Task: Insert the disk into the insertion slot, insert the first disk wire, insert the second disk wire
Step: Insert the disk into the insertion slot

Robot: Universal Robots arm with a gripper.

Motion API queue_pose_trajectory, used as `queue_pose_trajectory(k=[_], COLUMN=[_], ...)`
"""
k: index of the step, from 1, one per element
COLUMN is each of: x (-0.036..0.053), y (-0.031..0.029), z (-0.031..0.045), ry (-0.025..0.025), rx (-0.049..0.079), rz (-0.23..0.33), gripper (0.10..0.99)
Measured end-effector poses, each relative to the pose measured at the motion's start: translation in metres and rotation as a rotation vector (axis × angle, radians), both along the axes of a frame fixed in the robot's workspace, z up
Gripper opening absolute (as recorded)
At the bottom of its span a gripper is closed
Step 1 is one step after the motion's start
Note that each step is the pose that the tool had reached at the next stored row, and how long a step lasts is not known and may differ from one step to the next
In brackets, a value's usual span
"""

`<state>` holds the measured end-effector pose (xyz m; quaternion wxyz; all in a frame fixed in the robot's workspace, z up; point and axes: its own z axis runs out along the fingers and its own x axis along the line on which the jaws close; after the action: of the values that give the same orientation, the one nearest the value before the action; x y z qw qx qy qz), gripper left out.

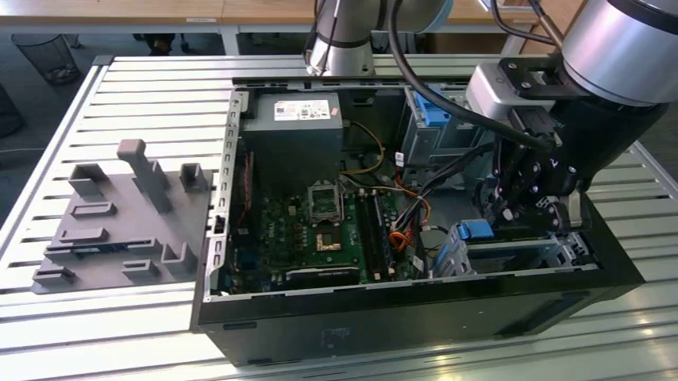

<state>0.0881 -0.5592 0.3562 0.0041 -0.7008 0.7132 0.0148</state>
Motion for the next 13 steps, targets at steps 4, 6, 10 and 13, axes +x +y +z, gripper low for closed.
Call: queue_pose_trajectory(k=[4,6,10,13], x=[0.0000,0.0002,0.0013,0.0026], y=[0.0000,0.0000,0.0000,0.0000], z=[-0.0008,-0.0010,-0.0013,-0.0012], ry=[0.0000,0.0000,0.0000,0.0000], rx=[0.000,0.000,0.000,0.000], rz=[0.000,0.000,0.000,0.000], gripper=[0.106,0.106,0.106,0.106])
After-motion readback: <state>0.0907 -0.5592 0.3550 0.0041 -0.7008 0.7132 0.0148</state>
